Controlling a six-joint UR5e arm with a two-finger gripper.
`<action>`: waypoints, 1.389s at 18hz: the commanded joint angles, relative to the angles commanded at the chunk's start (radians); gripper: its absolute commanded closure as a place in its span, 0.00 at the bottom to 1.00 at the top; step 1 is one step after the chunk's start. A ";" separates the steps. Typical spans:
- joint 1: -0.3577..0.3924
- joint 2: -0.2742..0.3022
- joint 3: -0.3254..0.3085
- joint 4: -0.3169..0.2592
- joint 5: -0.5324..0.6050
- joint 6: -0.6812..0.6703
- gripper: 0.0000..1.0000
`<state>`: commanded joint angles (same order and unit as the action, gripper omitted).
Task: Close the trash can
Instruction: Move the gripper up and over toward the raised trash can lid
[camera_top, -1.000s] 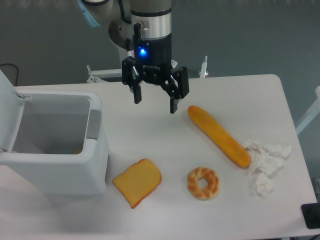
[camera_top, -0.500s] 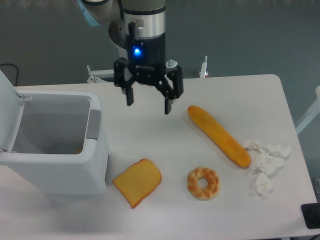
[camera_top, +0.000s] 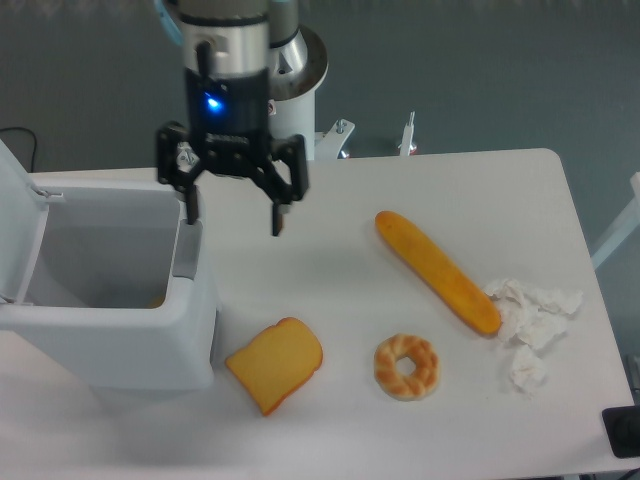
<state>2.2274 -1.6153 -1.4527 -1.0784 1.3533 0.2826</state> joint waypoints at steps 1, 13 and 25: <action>-0.003 0.003 0.000 0.000 -0.040 -0.028 0.00; -0.025 0.081 0.006 -0.002 -0.339 -0.174 0.00; -0.035 0.124 -0.011 0.000 -0.721 -0.172 0.00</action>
<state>2.1921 -1.4910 -1.4634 -1.0784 0.6323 0.1104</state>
